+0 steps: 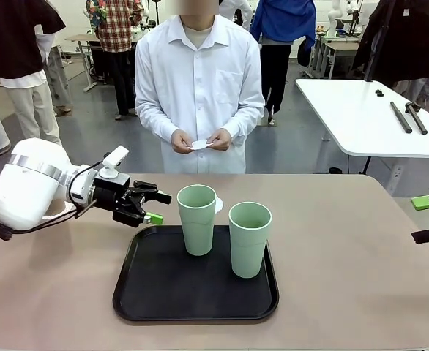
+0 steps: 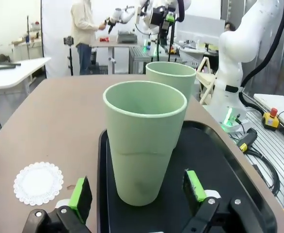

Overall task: Place coasters on the table and set cups on them.
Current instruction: Take one Reusable plastic cup from the Flat Tray and place it on a coaster set by the human.

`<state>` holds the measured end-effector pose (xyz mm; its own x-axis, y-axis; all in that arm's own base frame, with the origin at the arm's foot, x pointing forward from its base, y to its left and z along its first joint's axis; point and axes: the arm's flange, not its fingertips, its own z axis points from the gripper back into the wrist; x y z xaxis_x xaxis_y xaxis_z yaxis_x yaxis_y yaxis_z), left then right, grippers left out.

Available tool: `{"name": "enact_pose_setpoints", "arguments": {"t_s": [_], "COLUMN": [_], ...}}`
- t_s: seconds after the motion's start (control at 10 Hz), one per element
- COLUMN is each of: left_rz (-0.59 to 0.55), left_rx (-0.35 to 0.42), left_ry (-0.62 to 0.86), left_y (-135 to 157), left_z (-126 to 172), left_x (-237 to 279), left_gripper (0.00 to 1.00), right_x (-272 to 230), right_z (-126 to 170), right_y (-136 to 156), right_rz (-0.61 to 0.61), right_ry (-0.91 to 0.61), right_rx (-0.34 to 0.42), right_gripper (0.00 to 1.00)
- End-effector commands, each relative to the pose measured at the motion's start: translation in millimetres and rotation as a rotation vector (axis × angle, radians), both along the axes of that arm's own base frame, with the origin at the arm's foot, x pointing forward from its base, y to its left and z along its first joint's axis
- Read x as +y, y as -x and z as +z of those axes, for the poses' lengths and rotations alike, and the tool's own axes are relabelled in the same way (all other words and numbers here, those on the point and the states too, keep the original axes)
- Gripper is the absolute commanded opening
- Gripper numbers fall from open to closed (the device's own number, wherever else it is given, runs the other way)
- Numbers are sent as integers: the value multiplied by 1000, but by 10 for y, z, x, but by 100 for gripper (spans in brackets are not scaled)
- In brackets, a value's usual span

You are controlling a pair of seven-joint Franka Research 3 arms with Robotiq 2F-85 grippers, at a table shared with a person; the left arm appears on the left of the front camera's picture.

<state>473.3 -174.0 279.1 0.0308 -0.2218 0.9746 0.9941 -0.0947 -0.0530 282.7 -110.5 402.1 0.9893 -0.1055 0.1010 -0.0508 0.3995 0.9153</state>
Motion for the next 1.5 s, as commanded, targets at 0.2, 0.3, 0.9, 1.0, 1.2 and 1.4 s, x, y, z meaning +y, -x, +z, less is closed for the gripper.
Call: {"name": "enact_pose_setpoints", "arguments": {"t_s": [0.2, 0.3, 0.9, 1.0, 1.2, 1.4], "left_rz": [-22, -37, -32, -38, -62, -93], "left_rx": [-22, -8, -45, -34, -16, 14], "left_ry": [166, 174, 137, 140, 137, 135], "left_y": [-78, -63, -92, -114, -108, -72], "left_z": [-242, -303, -491, -505, -558, -590], "left_x": [-88, -124, -361, -397, -476, -552], "left_gripper": [100, 100, 100, 100, 100, 100], "right_x": [3, 3, 3, 3, 3, 3], "right_z": [1, 1, 1, 1, 1, 1], "right_y": [-15, -15, -15, -15, -15, -15], "right_rz": [2, 2, 2, 2, 2, 2], "right_ry": [-16, -16, -16, -16, -16, -16], "right_rx": [-7, -7, -7, -7, -7, -7], "right_gripper": [100, 100, 100, 100, 100, 100]}}
